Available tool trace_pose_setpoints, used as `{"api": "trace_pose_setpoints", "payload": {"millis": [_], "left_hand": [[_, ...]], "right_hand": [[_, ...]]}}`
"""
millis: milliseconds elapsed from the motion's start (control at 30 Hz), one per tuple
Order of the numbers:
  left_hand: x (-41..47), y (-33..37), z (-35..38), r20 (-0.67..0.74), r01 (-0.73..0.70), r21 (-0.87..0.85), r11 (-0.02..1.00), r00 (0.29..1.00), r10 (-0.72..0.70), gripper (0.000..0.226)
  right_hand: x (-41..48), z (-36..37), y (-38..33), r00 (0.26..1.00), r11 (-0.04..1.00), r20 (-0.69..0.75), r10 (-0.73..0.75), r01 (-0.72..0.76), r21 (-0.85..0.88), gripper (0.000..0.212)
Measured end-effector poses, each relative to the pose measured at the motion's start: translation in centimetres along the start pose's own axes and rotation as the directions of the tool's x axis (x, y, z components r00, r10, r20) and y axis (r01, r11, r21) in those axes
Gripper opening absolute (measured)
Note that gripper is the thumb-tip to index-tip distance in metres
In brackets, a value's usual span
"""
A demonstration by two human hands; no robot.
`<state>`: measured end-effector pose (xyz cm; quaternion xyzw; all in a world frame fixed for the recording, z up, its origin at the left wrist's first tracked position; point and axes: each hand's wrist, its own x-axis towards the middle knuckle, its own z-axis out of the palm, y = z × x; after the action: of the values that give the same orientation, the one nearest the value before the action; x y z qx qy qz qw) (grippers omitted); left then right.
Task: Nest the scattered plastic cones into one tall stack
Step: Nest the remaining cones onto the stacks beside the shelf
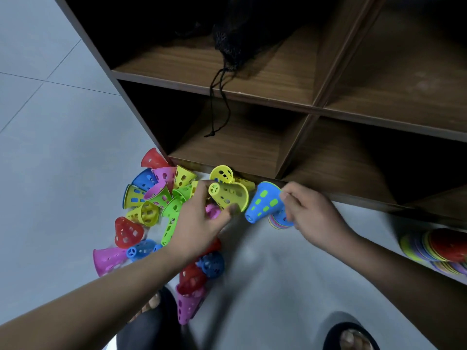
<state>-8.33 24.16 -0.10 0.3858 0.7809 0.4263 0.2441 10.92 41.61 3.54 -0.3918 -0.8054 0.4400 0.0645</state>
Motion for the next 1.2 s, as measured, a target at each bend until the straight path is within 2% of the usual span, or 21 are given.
{"api": "trace_pose_setpoints", "payload": {"millis": [167, 400, 600, 767, 900, 1000, 1200], "left_hand": [[0.5, 2.5, 1.9, 0.05, -0.094, -0.018, 0.995, 0.994, 0.095, 0.043], [0.9, 4.4, 5.2, 0.219, -0.217, 0.01, 0.976, 0.953, 0.21, 0.047], [2.0, 4.4, 7.9, 0.256, -0.285, 0.136, 0.949, 0.936, 0.244, 0.053], [2.8, 2.5, 8.9, 0.359, -0.357, 0.27, 0.894, 0.899, 0.251, 0.059], [3.2, 0.6, 7.4, 0.361, -0.394, 0.353, 0.849, 0.894, 0.265, 0.059], [3.5, -1.3, 5.1, 0.311, -0.385, 0.406, 0.829, 0.911, 0.271, 0.047], [4.0, -4.5, -1.0, 0.209, -0.332, 0.488, 0.807, 0.942, 0.261, 0.031]], "right_hand": [[-1.4, -2.6, 3.3, 0.959, 0.948, 0.066, 0.276, -0.283, 0.145, 0.039], [-0.6, -1.3, 6.9, 0.881, 0.787, 0.168, 0.443, -0.472, 0.397, 0.025], [-0.5, -0.3, 8.5, 0.866, 0.837, 0.165, 0.472, -0.499, 0.225, 0.019], [-2.5, 0.4, 8.7, 0.832, 0.822, 0.254, 0.494, -0.542, 0.174, 0.015], [-3.8, 1.1, 8.3, 0.83, 0.877, 0.334, 0.447, -0.48, 0.017, 0.015], [-3.7, 1.5, 6.7, 0.831, 0.922, 0.412, 0.374, -0.381, -0.068, 0.015], [-1.5, 4.1, 1.2, 0.894, 0.991, 0.428, 0.128, -0.13, -0.025, 0.011]]}}
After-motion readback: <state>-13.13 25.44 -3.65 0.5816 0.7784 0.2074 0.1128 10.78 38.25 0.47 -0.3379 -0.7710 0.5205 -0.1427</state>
